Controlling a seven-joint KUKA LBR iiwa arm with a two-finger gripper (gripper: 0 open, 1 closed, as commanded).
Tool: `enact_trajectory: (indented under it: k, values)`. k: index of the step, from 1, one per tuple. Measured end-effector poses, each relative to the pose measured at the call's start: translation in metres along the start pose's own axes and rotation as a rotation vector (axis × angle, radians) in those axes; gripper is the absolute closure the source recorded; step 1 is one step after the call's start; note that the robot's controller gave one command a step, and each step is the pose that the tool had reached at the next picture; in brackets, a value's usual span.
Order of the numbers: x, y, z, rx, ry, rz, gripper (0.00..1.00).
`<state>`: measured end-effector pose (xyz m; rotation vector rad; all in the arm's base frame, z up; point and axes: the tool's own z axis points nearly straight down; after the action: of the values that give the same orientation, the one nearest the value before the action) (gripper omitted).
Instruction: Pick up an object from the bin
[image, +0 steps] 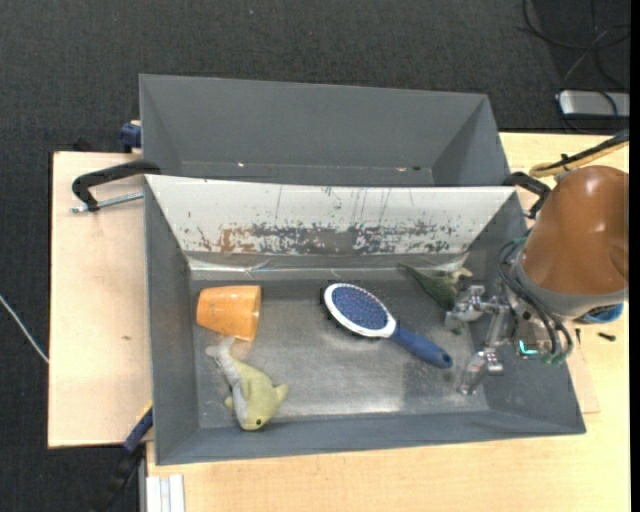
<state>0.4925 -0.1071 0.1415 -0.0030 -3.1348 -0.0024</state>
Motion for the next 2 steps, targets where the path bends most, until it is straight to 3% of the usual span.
enact_trajectory:
  k: [1,2]
  values:
    - [-0.0060,0.0231,0.0658,0.009,-0.031,-0.211,0.00]
    - [-0.0009,0.0251,0.0698,0.003,-0.015,-0.213,1.00]
